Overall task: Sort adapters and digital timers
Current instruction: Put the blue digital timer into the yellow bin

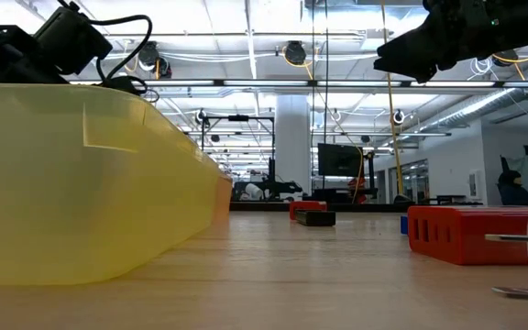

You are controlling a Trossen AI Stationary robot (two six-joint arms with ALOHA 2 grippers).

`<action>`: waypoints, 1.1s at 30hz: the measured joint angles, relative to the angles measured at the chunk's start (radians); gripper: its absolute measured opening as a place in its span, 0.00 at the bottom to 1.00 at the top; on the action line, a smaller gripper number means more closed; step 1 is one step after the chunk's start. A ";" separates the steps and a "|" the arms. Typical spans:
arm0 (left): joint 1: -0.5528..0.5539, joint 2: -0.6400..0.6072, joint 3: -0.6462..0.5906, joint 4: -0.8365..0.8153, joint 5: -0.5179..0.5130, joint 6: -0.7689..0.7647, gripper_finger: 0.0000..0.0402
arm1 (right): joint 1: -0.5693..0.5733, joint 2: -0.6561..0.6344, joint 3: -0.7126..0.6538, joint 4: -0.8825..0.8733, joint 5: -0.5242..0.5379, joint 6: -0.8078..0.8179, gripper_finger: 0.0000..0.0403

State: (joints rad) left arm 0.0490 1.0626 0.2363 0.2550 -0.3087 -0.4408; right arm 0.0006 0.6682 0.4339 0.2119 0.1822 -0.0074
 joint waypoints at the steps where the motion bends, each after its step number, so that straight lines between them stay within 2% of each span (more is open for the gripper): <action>1: 0.000 0.000 0.000 0.000 0.001 0.000 0.30 | 0.000 0.000 0.000 0.000 0.000 0.000 0.53; 8: 0.000 0.000 0.000 0.000 0.002 0.016 0.12 | 0.000 0.000 0.000 0.000 0.000 0.000 0.53; 15: 0.000 0.000 0.000 -0.001 -0.004 0.017 0.01 | 0.000 0.000 0.000 0.000 0.000 0.000 0.53; 25: 0.000 0.000 0.000 0.002 -0.007 0.018 0.08 | 0.000 0.000 0.000 0.000 0.000 0.000 0.53; 33: 0.000 0.000 0.000 0.003 -0.007 0.019 0.04 | 0.000 0.000 0.000 0.000 0.000 -0.004 0.53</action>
State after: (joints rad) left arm 0.0490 1.0626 0.2363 0.2584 -0.3161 -0.4221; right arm 0.0008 0.6682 0.4339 0.2119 0.1822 -0.0113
